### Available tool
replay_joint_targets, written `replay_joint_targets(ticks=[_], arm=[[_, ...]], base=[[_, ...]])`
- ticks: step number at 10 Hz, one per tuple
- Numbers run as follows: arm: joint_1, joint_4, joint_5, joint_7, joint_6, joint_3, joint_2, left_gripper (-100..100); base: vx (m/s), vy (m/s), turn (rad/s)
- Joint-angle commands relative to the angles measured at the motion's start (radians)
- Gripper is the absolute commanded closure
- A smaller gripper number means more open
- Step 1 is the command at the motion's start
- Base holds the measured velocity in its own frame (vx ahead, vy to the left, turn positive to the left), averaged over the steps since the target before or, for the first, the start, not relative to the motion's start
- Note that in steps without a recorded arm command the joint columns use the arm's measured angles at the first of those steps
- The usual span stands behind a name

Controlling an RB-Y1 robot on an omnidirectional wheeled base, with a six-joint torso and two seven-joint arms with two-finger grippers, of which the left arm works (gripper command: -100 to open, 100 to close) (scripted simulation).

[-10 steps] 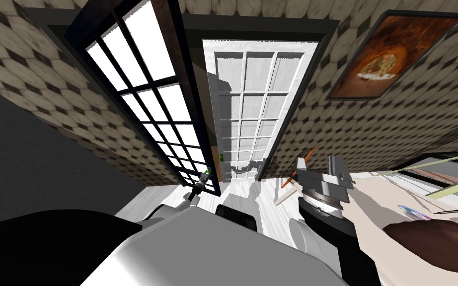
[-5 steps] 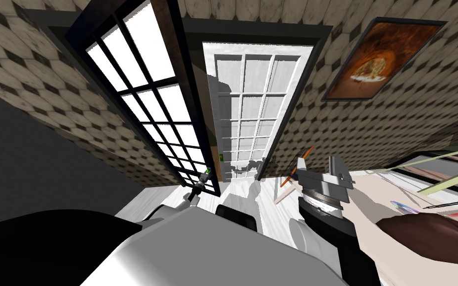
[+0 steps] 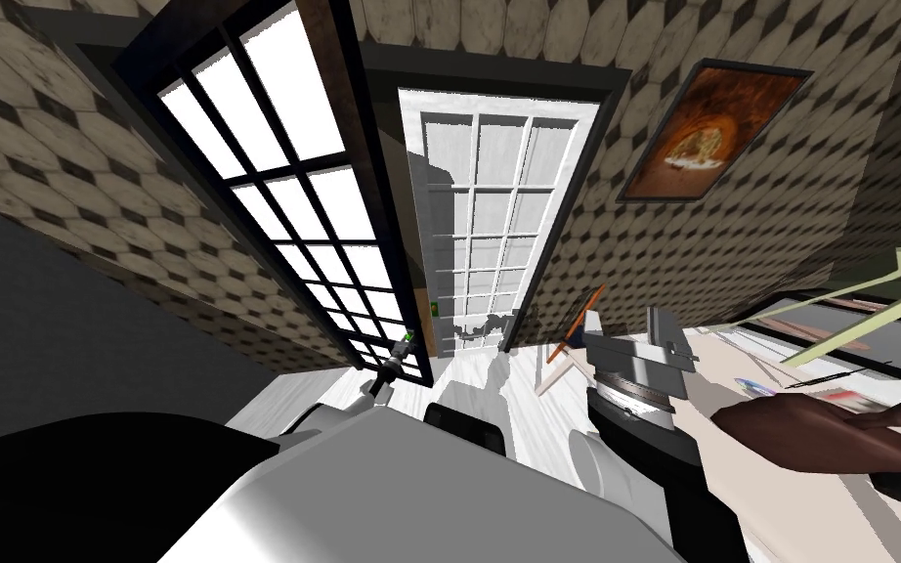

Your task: Pull the door open

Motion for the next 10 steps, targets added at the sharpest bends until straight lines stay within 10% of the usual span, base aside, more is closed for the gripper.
replay_joint_targets(ticks=[1, 10], arm=[[0.002, -0.003, 0.009, 0.035, 0.001, -0.002, -0.002, 100], [0.012, -0.023, 0.069, 0.258, 0.012, -0.013, -0.004, 100]], base=[[-0.033, 0.019, -0.055], [-0.042, 0.025, -0.073]])
